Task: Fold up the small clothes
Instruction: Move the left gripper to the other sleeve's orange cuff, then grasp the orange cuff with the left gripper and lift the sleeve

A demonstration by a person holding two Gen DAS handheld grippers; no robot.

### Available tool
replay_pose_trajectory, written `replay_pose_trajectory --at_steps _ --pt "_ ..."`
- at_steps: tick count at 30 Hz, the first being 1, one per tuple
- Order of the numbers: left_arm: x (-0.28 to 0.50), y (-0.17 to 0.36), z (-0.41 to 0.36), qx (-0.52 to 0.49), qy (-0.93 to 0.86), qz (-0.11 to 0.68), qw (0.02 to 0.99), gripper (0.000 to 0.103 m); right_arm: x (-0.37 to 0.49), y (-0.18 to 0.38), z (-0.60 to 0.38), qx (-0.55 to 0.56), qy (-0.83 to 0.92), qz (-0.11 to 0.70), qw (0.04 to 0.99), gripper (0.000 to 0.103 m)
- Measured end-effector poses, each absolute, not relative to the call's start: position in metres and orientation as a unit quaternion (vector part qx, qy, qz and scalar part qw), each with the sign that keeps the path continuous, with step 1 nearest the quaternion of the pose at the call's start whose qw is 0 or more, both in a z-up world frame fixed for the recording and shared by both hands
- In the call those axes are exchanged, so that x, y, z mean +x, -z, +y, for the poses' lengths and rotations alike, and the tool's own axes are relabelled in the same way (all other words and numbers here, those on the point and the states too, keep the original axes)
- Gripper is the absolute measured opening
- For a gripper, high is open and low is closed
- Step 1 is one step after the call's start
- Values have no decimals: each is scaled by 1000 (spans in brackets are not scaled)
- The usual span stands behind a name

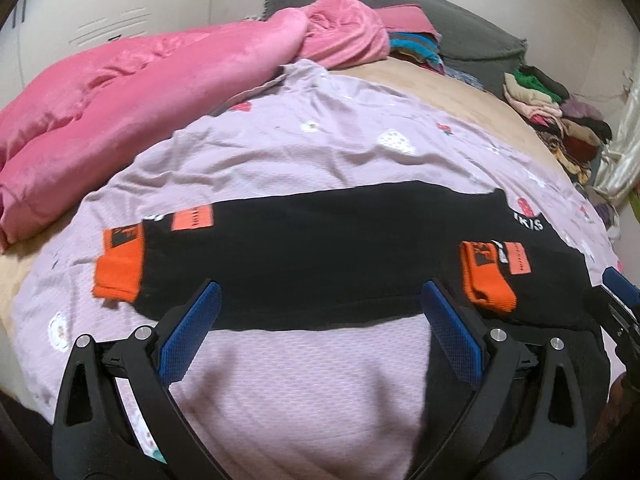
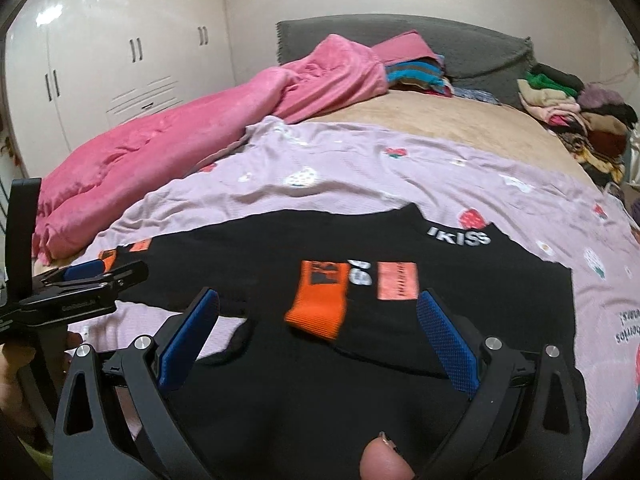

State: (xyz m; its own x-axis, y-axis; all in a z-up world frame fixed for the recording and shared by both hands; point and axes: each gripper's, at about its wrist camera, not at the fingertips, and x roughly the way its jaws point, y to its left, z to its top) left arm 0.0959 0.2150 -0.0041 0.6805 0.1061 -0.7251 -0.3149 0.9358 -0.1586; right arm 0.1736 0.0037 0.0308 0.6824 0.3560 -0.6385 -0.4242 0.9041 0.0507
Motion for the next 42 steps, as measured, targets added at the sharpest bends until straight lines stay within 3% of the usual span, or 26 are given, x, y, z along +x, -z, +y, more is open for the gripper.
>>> replay_pose_trajectory --at_steps 23,36,37,38,39,40,42 --pt "65 32 309 -207 -196 387 877 94 163 -17 100 -99 -293 347 885 99" --pt "63 69 366 -294 -218 370 854 93 163 -5 81 -76 -275 365 886 99" --pt "63 69 368 -298 -216 368 854 92 164 -5 78 -73 -272 366 887 99" --pt "64 69 368 -302 -213 364 855 82 164 -5 73 -70 -269 367 888 99" --pt "65 68 368 -304 -211 359 857 66 165 -5 70 -67 -265 367 889 99" --pt "67 67 368 -303 -213 359 857 58 166 -5 65 -63 -260 368 891 99" --pt "68 63 368 -301 -214 355 859 31 167 -5 57 -56 -253 369 892 99"
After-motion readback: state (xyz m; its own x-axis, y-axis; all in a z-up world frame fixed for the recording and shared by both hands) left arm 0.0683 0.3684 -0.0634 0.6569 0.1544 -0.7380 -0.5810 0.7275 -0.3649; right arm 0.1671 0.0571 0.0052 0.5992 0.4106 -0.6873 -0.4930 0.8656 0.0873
